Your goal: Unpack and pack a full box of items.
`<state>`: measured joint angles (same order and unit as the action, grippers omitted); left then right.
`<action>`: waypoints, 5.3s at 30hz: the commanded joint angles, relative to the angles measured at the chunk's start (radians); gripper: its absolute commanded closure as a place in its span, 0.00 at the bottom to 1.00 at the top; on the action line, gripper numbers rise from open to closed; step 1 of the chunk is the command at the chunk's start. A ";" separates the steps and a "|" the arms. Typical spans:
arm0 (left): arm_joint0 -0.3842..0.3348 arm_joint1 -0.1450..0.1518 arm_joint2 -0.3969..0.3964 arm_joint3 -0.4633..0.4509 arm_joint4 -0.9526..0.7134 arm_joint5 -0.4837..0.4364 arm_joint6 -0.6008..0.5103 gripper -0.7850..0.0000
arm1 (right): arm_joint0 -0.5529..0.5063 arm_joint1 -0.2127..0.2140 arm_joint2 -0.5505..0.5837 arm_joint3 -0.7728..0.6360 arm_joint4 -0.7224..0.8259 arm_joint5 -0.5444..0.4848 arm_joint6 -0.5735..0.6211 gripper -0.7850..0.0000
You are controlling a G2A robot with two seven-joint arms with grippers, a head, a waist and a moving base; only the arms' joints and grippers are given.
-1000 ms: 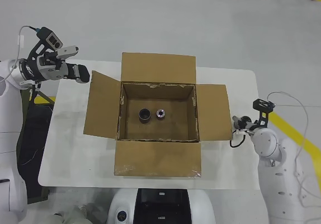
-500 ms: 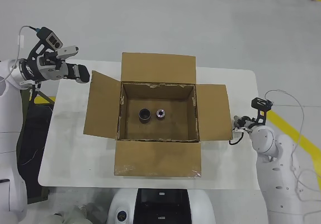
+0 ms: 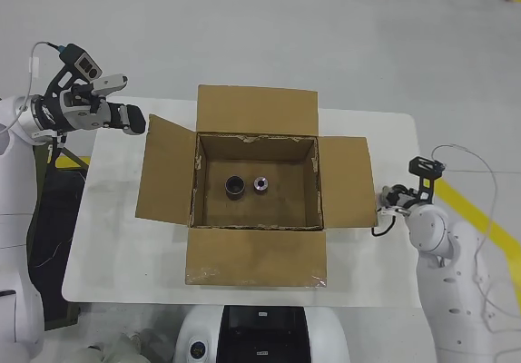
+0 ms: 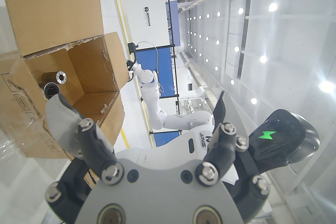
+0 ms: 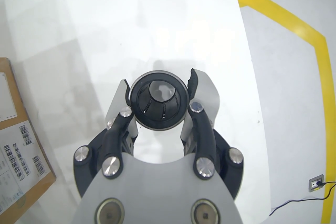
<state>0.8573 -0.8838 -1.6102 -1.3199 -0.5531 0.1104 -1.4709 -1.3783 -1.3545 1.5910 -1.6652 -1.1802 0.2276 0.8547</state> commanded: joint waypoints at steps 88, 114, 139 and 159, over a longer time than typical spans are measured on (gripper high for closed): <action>0.000 0.000 0.000 0.000 0.000 0.000 0.000 0.00 | 0.249 -0.074 -0.645 -0.120 -0.086 0.073 0.090 1.00; 0.000 0.000 0.000 0.000 0.000 0.000 0.000 0.00 | 0.343 -0.119 -0.674 0.133 -0.019 0.110 0.042 0.67; 0.000 0.000 0.000 0.000 0.000 0.000 0.000 0.00 | 0.288 -0.123 -0.638 0.030 -0.052 0.098 0.041 0.44; 0.000 0.000 0.000 0.000 0.000 0.000 0.000 0.00 | 0.080 -0.095 -0.501 -0.395 0.095 0.002 0.094 0.42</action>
<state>0.8573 -0.8838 -1.6102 -1.3199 -0.5531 0.1104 -1.4709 -1.2885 -1.4514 1.0736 -2.0450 -1.1063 0.2342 0.9448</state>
